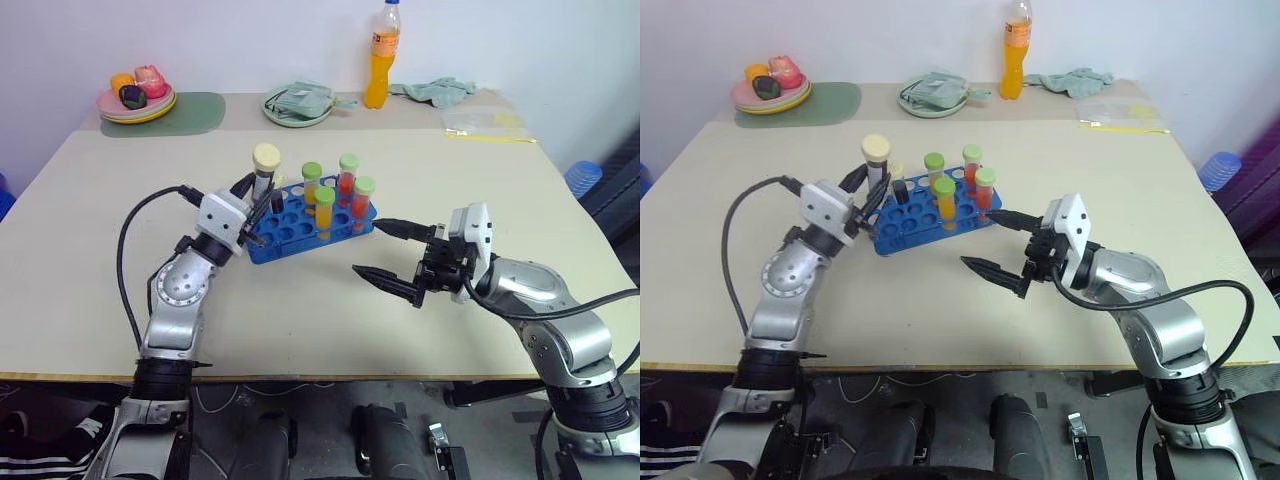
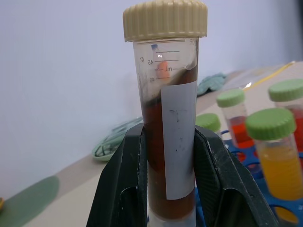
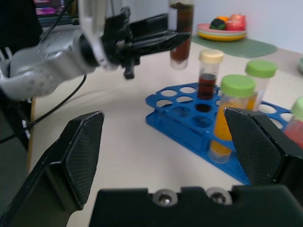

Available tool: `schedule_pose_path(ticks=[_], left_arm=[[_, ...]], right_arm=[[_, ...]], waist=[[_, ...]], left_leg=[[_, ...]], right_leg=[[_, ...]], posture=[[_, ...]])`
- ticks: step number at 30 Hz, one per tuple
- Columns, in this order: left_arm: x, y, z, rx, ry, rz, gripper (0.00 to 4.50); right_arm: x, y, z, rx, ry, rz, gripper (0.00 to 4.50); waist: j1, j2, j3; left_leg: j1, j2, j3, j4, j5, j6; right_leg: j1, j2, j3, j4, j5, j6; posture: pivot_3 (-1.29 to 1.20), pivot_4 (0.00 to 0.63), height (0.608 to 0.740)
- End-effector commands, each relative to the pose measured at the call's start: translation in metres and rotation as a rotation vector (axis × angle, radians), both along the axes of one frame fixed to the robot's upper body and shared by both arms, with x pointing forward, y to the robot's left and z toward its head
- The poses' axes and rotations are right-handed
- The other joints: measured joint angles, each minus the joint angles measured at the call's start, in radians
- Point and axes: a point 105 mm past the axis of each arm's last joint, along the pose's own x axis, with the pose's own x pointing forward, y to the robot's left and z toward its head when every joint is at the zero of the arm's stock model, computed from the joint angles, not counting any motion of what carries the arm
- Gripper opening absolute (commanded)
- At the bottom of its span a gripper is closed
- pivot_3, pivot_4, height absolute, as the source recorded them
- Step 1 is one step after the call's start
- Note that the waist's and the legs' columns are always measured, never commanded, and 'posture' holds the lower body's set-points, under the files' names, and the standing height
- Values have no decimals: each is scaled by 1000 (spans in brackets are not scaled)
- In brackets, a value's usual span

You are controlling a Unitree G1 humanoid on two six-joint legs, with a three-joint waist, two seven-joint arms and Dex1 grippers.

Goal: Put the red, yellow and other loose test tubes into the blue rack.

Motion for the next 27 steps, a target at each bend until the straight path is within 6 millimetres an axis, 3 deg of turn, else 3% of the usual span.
schedule_pose_path(ticks=[1, 8, 24, 27], left_arm=[[-2, -3, -5, -39, -7, -23, 790], [-6, -8, -22, -19, 33, -45, 790], [-2, -34, -44, -123, 128, -163, 790], [-1, -28, -48, -152, 157, -137, 790]], right_arm=[[-3, -2, 15, -8, -87, -15, 4500], [2, -16, 12, -8, -98, -88, 4500], [-2, -14, 17, -32, -139, -101, 4500], [0, -15, 18, -34, -146, -109, 4500]], waist=[[0, 0, 0], [0, 0, 0], [1, 0, 0], [1, 0, 0]], left_leg=[[0, 0, 0, 0, 0, 0], [0, 0, 0, 0, 0, 0], [0, 0, 0, 0, 0, 1], [0, 0, 0, 0, 0, 1]], right_leg=[[0, 0, 0, 0, 0, 0], [0, 0, 0, 0, 0, 0], [1, 1, -1, 0, 0, 0], [1, 0, -1, 0, 0, 0]], posture=[[0, 150, 740], [0, 150, 740], [0, 150, 740], [0, 150, 740]])
